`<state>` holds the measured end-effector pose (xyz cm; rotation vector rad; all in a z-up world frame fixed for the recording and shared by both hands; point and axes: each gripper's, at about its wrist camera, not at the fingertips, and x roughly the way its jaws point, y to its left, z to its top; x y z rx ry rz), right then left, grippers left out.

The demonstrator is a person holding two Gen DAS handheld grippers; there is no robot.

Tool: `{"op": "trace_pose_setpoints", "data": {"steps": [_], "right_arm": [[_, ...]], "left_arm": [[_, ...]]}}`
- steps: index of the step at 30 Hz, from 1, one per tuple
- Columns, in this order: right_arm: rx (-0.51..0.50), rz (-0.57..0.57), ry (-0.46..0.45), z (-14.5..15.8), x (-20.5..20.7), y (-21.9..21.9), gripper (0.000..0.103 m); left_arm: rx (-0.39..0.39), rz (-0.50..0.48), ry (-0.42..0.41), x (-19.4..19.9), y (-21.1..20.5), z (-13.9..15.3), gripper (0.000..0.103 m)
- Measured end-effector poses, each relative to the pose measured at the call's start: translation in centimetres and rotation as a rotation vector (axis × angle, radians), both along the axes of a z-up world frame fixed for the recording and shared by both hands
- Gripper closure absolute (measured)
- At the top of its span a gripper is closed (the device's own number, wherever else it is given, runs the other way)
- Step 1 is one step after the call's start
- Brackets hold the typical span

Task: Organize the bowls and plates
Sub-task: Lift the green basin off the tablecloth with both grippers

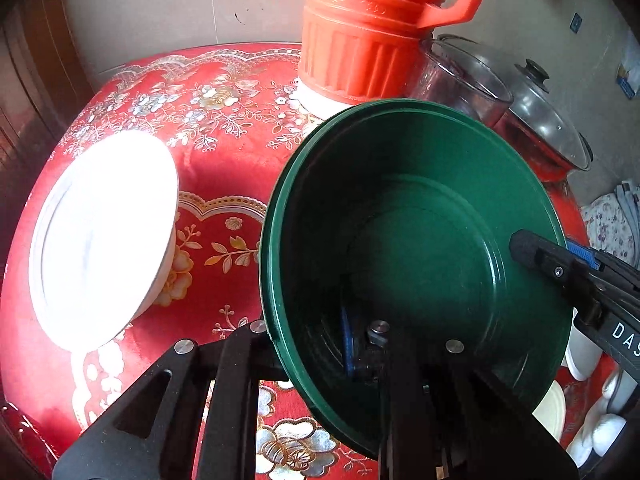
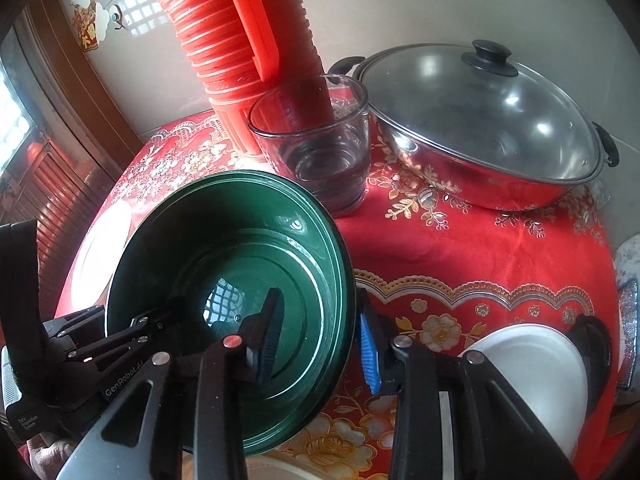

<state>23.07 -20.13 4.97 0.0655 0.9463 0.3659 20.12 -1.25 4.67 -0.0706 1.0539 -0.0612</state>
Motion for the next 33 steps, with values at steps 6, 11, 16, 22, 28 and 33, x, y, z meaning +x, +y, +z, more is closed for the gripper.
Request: {"op": "trace_pose_setpoints", "data": {"steps": [6,11,16,22,28,33], "right_arm": [[0.003,0.007,-0.008,0.4,-1.1,0.6,0.068],[0.005,0.017,-0.024,1.4,-2.3,1.0,0.068],[-0.002,0.024,-0.040,2.2,-4.0,1.5,0.067],[0.000,0.033,-0.049,2.4,-6.3,2.0,0.066],[0.003,0.055,-0.067,3.0,-9.1,2.9,0.066],[0.013,0.071,-0.082,3.1,-11.3,3.8,0.065]], "left_arm": [[-0.010,0.008,-0.007,-1.0,1.2,1.0,0.087],[-0.022,0.011,-0.014,-2.4,1.7,1.7,0.087],[-0.027,0.006,-0.016,-4.4,2.1,2.1,0.087],[-0.032,0.000,-0.008,-7.3,3.1,1.8,0.087],[-0.035,0.013,-0.024,-9.7,4.4,2.3,0.087],[-0.024,0.025,-0.040,-11.7,5.2,2.5,0.087]]}}
